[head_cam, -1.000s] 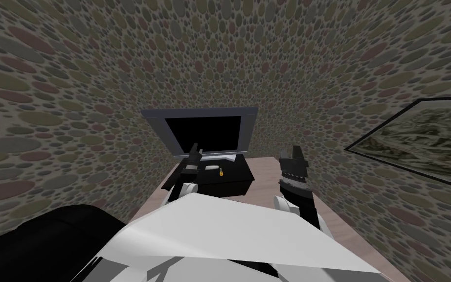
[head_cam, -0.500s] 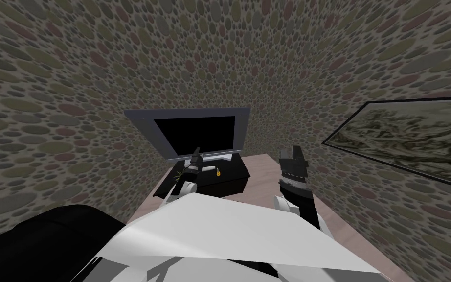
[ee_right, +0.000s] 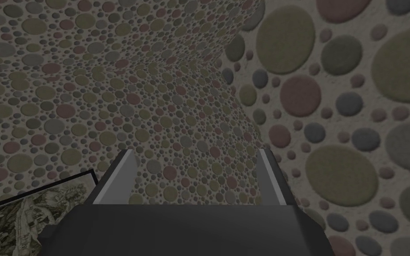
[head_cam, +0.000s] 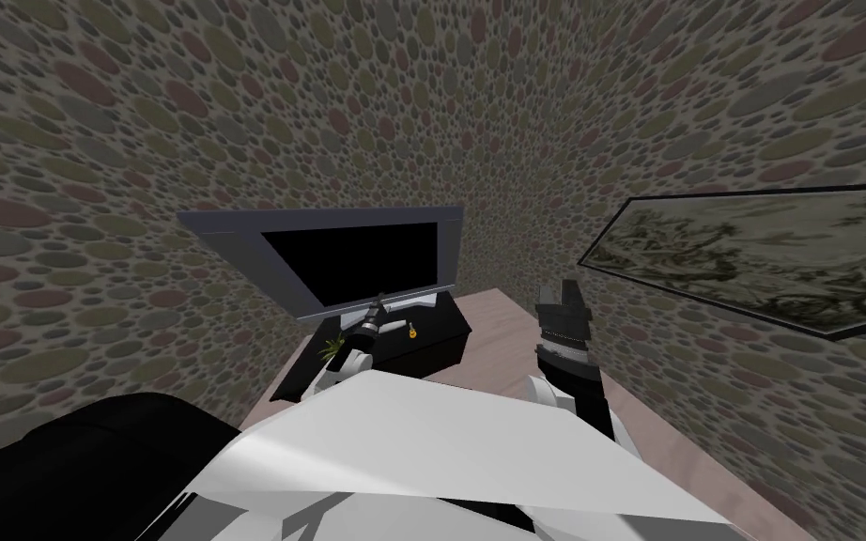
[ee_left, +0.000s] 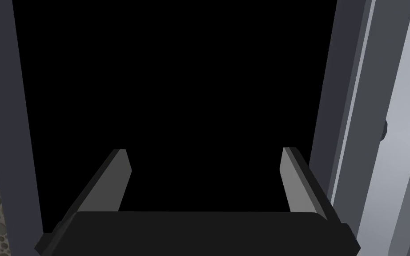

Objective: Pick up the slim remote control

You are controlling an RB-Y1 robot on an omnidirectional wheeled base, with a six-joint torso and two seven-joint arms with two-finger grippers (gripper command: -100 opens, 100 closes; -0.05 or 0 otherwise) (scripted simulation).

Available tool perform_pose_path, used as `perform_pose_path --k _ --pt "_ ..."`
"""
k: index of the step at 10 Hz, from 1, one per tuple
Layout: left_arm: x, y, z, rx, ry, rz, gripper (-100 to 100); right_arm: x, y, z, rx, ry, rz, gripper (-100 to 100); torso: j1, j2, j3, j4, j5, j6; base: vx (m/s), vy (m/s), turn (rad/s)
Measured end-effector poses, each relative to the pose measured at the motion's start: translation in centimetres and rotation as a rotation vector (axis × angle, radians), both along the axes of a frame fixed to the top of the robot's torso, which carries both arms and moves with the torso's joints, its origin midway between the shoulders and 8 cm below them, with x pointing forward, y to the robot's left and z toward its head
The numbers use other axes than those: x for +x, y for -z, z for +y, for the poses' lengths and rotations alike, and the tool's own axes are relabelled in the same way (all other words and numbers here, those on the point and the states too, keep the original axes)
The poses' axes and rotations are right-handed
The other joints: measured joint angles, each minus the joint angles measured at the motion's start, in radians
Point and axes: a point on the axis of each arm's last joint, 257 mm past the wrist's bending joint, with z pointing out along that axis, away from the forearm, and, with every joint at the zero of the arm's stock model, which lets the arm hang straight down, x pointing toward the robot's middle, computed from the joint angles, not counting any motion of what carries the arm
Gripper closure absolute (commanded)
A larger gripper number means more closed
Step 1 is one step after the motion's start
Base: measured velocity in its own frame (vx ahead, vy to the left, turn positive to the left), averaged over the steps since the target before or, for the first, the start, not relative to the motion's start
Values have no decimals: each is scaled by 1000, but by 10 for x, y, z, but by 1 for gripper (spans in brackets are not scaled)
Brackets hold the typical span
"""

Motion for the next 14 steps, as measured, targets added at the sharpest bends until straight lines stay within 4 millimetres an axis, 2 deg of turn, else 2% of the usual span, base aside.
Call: perform_pose_path --k 3,6,11,13,14 --pt "1 46 22 -50 -11 117 -100 0 0 0 0 0 0 0 0 -1 -1 0 0 0 -24 18 -157" --pt "0 80 38 -96 -28 223 -100 0 0 0 0 0 0 0 0 -1 -1 0 0 0 -23 18 -151" --pt "-10 132 71 -166 -64 361 -100 0 0 0 0 0 0 0 0 -2 -1 0 0 -1 -20 14 -244" --pt "-23 159 89 -205 -92 438 -100 0 0 0 0 0 0 0 0 -1 -1 0 0 -1 -15 18 -84" --pt "-26 168 91 -211 -100 456 -100 0 0 0 0 0 0 0 -1 -2 -1 0 0 -1 -3 5 -292"
